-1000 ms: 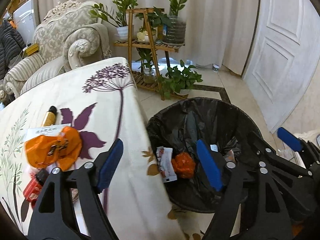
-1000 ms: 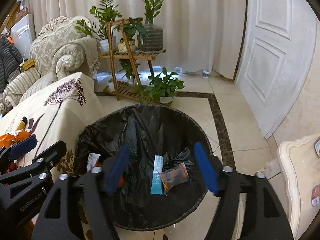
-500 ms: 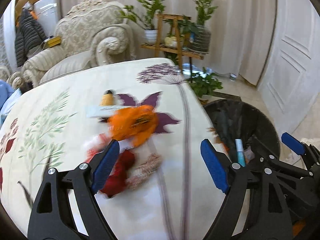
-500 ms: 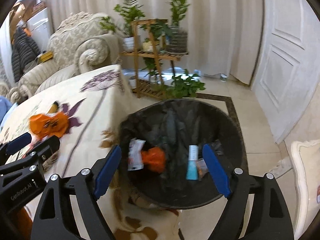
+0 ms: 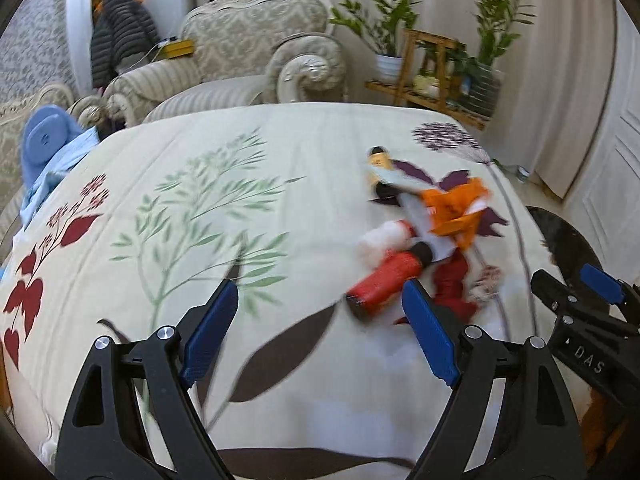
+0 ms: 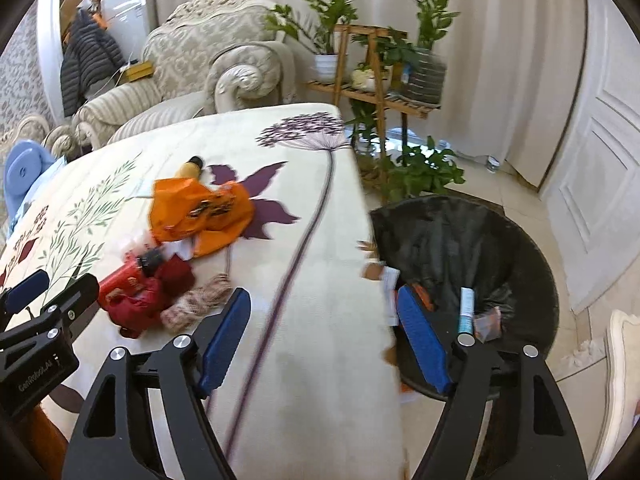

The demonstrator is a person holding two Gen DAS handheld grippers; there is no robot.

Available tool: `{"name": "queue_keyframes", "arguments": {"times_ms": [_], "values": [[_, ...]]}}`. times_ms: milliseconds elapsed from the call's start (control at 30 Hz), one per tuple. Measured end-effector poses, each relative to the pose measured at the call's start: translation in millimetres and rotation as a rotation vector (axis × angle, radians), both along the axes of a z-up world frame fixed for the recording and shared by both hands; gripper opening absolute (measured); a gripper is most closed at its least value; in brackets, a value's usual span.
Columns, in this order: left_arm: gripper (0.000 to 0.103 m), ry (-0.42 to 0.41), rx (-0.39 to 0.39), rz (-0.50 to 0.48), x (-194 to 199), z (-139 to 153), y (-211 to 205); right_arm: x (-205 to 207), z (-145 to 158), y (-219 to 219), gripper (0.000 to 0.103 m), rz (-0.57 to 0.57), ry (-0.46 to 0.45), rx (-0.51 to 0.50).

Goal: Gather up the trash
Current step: 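Move both open grippers back over the table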

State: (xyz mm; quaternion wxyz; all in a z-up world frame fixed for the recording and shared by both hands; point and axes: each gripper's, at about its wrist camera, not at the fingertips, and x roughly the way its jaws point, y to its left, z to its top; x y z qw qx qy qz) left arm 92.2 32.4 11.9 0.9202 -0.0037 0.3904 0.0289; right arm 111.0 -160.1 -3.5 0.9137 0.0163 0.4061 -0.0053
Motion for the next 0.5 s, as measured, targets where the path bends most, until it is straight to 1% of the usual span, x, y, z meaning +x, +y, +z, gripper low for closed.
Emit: {"name": "queue_keyframes", "arguments": {"times_ms": [100,200,500], "values": [[0.082,0.007,-0.013,0.023,-2.7,-4.1,14.3,4.0,-2.4,15.4,0.071,0.022,0.019,0.0],[0.082,0.011,-0.029,0.038,-2.9,-7.1,25.7,7.0,-5.8,31.3,0.071,0.034,0.031,-0.02],[0.082,0.015,-0.072,0.039,-3.8,-10.5,38.3,16.8,-9.7,55.8,0.071,0.043,0.052,-0.054]]}}
